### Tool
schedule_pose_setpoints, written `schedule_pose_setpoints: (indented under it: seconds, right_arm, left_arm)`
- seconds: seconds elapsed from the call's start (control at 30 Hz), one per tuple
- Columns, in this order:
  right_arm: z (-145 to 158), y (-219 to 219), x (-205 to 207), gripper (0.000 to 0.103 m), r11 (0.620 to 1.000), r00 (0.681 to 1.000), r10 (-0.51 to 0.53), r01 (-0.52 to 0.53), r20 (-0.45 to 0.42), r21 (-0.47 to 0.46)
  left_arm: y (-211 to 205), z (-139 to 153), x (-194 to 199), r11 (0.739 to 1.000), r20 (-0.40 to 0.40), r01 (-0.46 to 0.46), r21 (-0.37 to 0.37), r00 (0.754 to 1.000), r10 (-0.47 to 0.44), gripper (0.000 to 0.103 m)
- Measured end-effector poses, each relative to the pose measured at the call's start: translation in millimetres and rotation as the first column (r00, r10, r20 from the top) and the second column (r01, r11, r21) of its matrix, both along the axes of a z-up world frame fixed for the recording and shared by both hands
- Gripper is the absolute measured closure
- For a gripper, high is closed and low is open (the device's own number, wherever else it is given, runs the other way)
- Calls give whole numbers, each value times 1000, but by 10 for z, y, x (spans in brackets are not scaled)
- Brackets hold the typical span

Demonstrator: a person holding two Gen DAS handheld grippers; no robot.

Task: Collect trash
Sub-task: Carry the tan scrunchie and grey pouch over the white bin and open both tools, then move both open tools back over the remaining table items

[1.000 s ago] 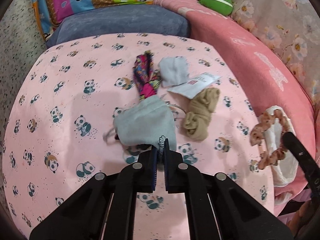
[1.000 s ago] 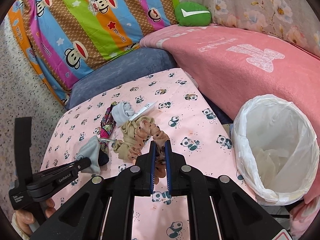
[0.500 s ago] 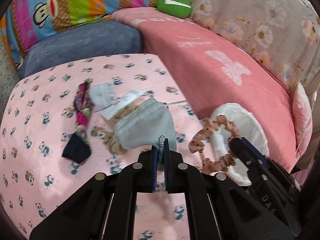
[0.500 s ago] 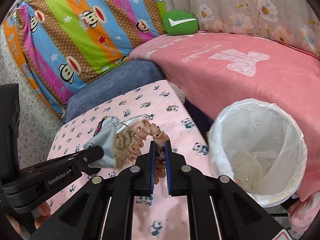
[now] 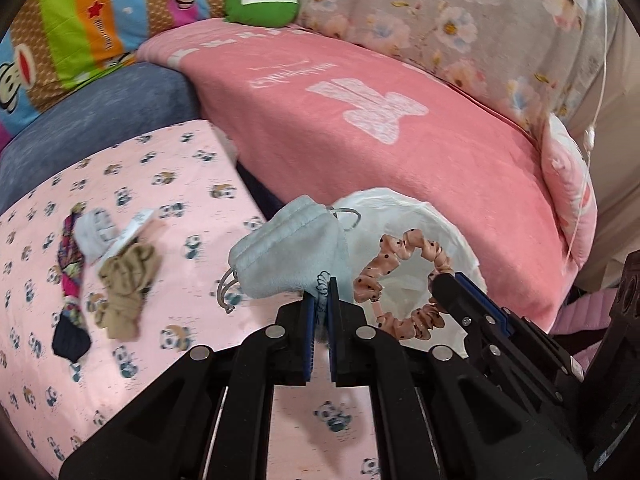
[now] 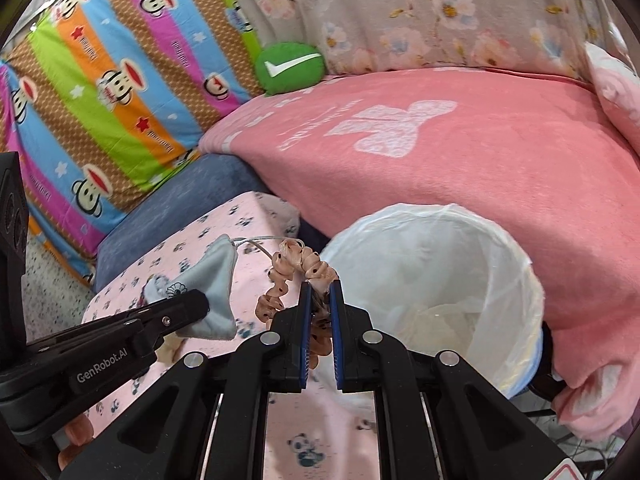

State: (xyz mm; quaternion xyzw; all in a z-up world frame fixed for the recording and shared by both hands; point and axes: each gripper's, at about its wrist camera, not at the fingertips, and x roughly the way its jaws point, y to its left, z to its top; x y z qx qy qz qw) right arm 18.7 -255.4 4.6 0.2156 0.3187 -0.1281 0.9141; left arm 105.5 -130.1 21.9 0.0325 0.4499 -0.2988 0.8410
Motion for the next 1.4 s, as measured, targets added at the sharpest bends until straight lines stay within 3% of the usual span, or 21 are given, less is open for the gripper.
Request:
schedule_pose_setpoints:
  seconds: [0.3, 0.5, 0.67, 0.73, 1.4]
  right_arm:
    - [-61, -401, -211, 94, 995, 995, -98, 98, -9, 11]
    - [-68, -506, -247, 91, 992, 992, -123, 123, -11, 11]
    - [-80, -487, -224, 84, 991, 991, -136, 136, -17, 4]
    - [-92, -481, -206, 83, 991, 991, -135, 135, -19, 7]
    - [-48, -61, 16, 75, 999, 999, -37, 36, -36, -21]
  left_arm:
    - [-461, -26, -91, 996, -8, 92, 5, 996, -92, 95]
    - [-488, 4, -100, 997, 18, 71, 1, 997, -71, 63]
    - [-403, 12, -96, 999, 40, 49, 13, 998, -50, 58]
    - [-353, -7, -83, 999, 42, 33, 28, 999, -34, 47]
    - [253, -175, 67, 996, 18, -84, 38, 996, 83, 46]
